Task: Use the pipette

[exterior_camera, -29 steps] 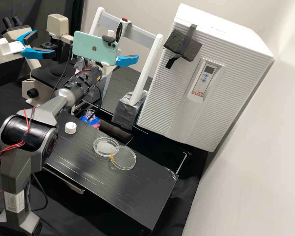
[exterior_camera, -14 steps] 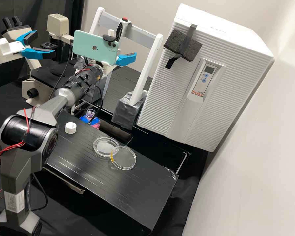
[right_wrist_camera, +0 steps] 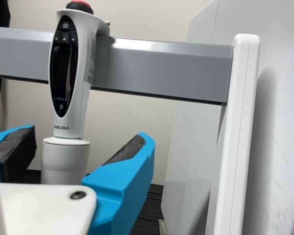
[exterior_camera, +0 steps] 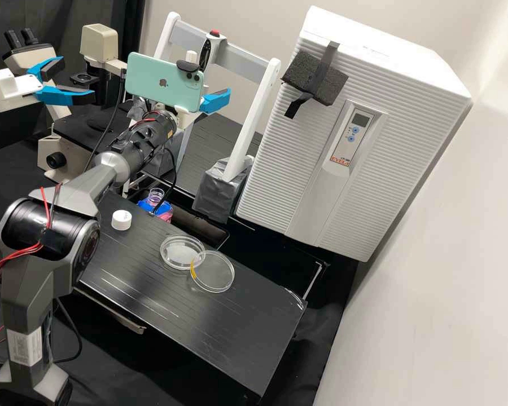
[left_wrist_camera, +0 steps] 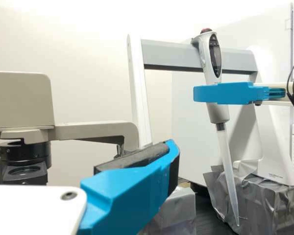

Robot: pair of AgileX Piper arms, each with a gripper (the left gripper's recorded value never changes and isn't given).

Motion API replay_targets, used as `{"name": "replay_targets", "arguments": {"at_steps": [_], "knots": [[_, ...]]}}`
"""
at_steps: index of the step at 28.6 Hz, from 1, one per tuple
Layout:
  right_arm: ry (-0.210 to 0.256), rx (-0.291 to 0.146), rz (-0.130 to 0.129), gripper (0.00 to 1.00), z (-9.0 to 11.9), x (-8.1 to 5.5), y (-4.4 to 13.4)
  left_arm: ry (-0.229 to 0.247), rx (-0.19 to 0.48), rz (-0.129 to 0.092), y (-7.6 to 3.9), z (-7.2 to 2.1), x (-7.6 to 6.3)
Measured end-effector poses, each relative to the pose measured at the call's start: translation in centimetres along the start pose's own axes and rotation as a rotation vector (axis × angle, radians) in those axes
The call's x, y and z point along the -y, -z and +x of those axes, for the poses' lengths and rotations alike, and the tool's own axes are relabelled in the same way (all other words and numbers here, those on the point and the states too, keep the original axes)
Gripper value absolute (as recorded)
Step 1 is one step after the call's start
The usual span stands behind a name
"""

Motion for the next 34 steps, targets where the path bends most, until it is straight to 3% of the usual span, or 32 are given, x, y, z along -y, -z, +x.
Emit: {"name": "replay_targets", "arguments": {"at_steps": [13,17,22,34], "knots": [[0.003,0.000,-0.002,0.00,-0.02,0.10,0.01,-0.012,-0.008,0.003,0.17,-0.28,-0.49],[0.007,-0.005,-0.023,0.00,-0.06,0.24,0.19,-0.011,-0.016,0.004,0.38,-0.49,-0.49],[0.008,-0.007,-0.023,0.00,-0.07,0.30,0.27,-0.011,-0.016,-0.014,0.38,-0.49,-0.49],[0.020,-0.021,-0.019,0.00,-0.18,0.75,0.83,-0.011,-0.028,-0.012,0.72,-0.62,-0.50]]}}
